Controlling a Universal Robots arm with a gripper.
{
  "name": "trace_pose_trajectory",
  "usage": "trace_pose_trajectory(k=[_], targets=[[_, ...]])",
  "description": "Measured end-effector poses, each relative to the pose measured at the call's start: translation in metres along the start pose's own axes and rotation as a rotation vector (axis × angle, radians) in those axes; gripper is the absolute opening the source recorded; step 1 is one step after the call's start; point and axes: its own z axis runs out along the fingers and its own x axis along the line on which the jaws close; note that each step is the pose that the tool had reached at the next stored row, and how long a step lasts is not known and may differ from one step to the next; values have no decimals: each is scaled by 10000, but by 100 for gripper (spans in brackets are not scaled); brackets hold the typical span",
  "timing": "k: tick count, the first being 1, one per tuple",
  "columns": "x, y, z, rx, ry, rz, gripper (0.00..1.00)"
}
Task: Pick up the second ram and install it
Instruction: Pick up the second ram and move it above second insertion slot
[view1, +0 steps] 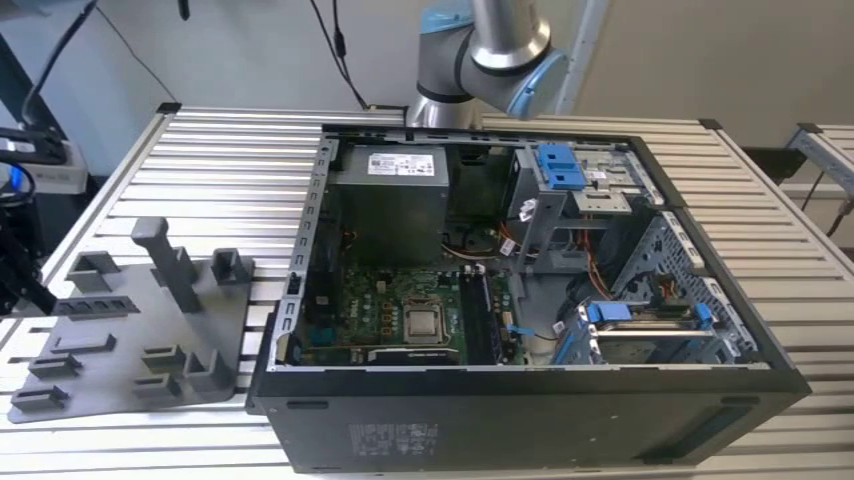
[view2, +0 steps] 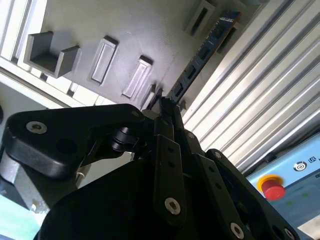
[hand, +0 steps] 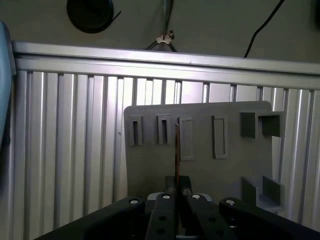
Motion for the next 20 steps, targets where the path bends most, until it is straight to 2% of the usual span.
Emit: trace_pose_trajectory(k=[17, 20], targets=[[-3, 1, -40, -1, 1, 0, 15], [-5, 1, -63, -2, 2, 0, 15]])
